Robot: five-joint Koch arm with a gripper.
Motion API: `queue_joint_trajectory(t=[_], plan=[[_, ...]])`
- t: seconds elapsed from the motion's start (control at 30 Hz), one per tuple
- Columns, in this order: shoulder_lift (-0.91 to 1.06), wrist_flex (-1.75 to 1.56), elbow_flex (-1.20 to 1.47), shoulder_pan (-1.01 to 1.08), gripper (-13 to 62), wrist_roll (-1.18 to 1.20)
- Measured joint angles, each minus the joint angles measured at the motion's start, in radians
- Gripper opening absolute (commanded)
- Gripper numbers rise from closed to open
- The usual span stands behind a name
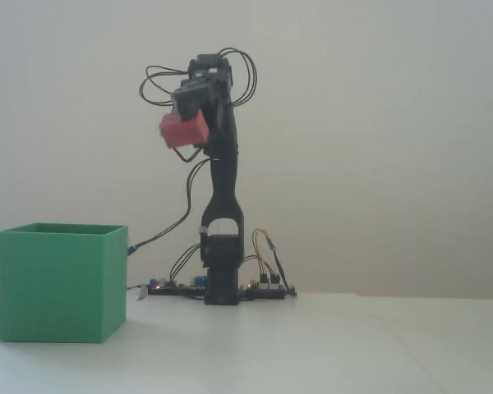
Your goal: Grasp a red block and put it in the green bin.
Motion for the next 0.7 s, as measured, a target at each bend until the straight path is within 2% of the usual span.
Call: queue_joint_trajectory(t=[0.13, 0.27, 0.7], plan=[[0.015, -0.012, 0.149, 0.127, 3.6, -0.055], [0.023, -0.164, 0.314, 0.221, 3.6, -0.129], [0.066, -0.261, 0.342, 0.451, 3.6, -0.279]])
